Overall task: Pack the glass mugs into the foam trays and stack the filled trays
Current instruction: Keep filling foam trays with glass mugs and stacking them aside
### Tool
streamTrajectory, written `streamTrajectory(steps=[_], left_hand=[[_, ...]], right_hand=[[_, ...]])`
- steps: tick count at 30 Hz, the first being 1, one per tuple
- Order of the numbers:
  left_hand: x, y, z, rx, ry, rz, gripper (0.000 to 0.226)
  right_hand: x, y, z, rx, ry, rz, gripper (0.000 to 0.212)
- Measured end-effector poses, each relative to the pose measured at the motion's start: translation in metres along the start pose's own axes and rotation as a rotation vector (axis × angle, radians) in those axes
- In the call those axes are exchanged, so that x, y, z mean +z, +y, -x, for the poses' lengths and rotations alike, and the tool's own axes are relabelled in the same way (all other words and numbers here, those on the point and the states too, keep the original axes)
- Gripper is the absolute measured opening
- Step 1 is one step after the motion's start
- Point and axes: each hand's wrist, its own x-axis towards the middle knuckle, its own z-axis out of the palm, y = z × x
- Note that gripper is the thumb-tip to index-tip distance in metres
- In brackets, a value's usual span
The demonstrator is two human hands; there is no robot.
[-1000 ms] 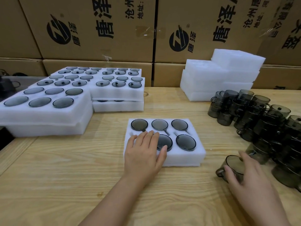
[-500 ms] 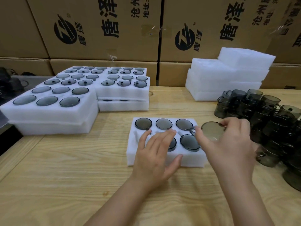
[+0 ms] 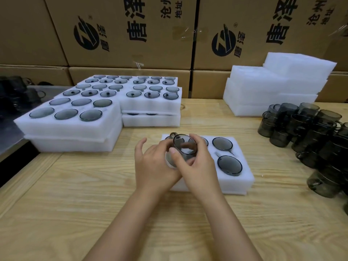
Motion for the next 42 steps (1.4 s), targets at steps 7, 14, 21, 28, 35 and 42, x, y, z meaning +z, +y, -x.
streamTrajectory(steps=[7,14,21,28,35,42], left_hand=[[-0.005,-0.04,0.002,0.105,-0.122,0.353,0.055],[0.006,-0.053,0.006,-0.093,-0.004,0.655,0.051],[0.016,-0.052,0.004,-0.186,-0.118,0.679,0.037],[0.018,-0.051,0.005,-0.203,-0.139,0.649,0.034],[0.018,-0.05,0.002,-0.282,-0.289,0.827,0.053],[0.014,-0.043,0.002,-0.351,-0.406,1.001,0.058]], right_hand=[[-0.002,0.009,0.002,-0.037,-0.021,0.05,0.047],[0.007,0.009,0.002,-0.153,0.022,0.23,0.047],[0.017,0.019,-0.004,-0.204,0.044,0.62,0.067],[0.018,0.024,-0.001,-0.294,0.135,0.752,0.064],[0.019,0.024,0.004,-0.384,-0.117,0.947,0.07],[0.015,0.025,0.004,-0.375,-0.23,1.078,0.075]])
